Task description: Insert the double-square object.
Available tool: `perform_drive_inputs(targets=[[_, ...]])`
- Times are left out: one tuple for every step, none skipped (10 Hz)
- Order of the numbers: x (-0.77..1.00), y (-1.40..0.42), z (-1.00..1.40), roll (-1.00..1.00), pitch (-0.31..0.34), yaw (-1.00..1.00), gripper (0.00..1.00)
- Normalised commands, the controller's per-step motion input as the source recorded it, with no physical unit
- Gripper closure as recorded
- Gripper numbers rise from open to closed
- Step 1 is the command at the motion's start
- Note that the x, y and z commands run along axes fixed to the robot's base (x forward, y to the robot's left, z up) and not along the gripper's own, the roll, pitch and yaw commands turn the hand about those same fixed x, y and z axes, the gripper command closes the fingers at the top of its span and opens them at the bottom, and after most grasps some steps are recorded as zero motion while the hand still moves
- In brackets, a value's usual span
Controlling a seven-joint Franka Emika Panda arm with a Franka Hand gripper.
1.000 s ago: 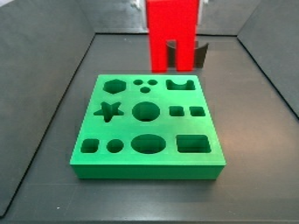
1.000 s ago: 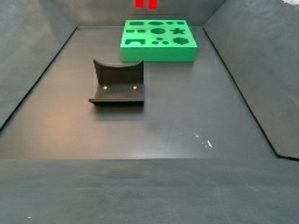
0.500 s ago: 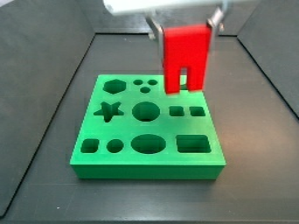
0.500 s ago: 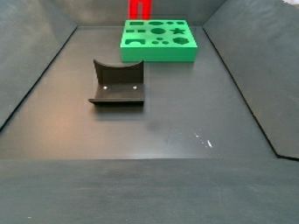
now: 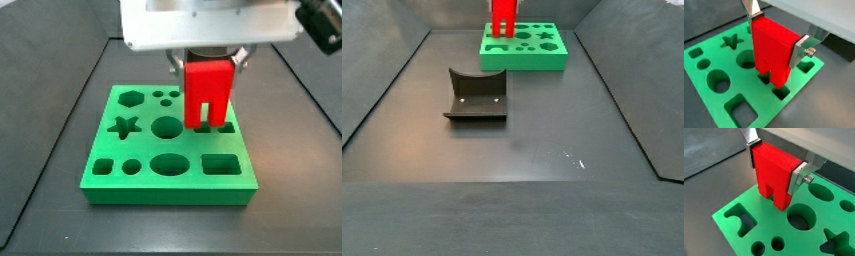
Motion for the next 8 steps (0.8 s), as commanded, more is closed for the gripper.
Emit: perform_drive_inputs(targets=[[0.56,-0.27,-0.36,0.08,0.130,-0.18,1.00],[0.56,-0.12,-0.39,0.18,0.171,0.00,1.00],[0.48,-0.08,-0.39,0.17,0.156,0.00,1.00],[0.53,-0.04,-0.40,0.20,0.163,0.00,1.00],[0.35,0.00,-0.37,0.21,0.161,0.00,1.00],[0.34,0.00,-0.31,0.15,0.169,-0.12,1.00],[0.23,0.00,-0.35,0.06,0.133,-0.18,1.00],[0.17,0.00,-0.36,0.00,0.101,-0.12,1.00]])
